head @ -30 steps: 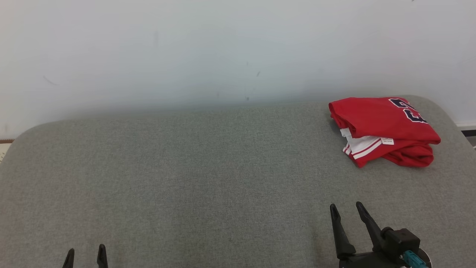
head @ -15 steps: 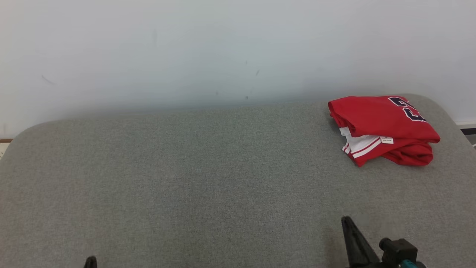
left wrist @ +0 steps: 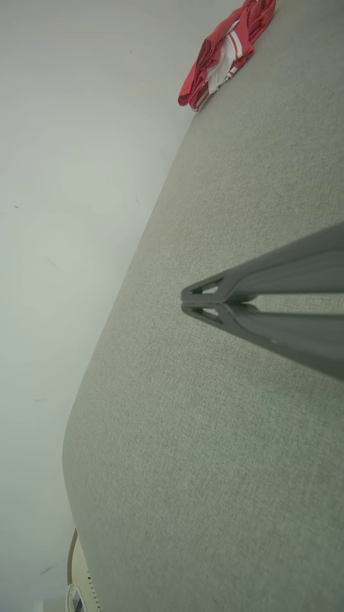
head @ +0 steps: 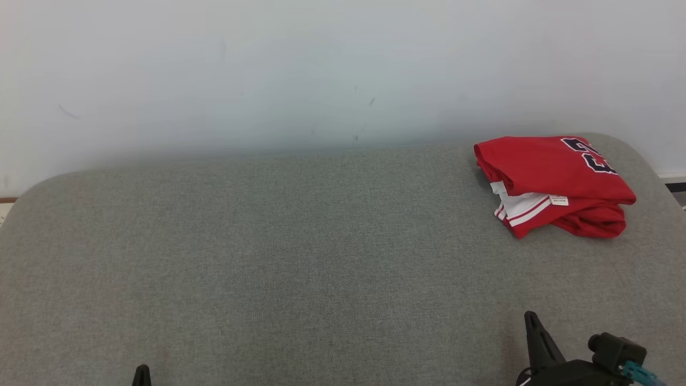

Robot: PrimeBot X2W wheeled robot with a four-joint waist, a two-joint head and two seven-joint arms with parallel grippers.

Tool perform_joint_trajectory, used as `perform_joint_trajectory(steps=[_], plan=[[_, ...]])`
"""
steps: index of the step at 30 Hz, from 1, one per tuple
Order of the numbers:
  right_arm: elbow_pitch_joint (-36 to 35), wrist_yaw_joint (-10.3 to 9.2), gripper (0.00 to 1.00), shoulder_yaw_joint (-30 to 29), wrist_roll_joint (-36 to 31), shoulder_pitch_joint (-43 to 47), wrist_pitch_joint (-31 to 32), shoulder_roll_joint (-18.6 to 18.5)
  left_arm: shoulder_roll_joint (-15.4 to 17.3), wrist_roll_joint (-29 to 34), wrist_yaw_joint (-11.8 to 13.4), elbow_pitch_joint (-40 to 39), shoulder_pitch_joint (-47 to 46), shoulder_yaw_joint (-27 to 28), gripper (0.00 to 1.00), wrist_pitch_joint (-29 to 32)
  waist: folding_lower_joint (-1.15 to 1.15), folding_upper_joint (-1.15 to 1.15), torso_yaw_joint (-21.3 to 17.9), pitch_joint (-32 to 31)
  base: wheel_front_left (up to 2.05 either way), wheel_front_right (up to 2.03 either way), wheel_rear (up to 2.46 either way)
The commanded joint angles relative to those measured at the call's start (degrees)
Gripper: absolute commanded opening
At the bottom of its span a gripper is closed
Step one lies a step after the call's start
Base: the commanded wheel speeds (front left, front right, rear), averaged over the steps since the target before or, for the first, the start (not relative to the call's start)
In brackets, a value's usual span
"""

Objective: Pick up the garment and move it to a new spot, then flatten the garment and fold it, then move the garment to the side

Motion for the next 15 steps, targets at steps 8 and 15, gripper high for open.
perform_joint_trajectory(steps=[8, 15], plan=[[0.4, 0.0, 0.0, -3.82, 9.19, -3.22, 3.99, -0.67, 0.32, -9.75, -0.71, 0.47, -2.78, -2.15, 0.0, -0.48, 0.0, 0.0, 0.06, 0.22, 0.0, 0.0, 0.0], [1.19, 0.0, 0.0, -6.41, 15.15, -4.27, 6.95, -0.78, 0.33, -16.23, -1.17, 1.29, -3.8, -3.64, 0.0, -0.54, 0.0, 0.0, 0.1, 0.4, 0.0, 0.0, 0.0]])
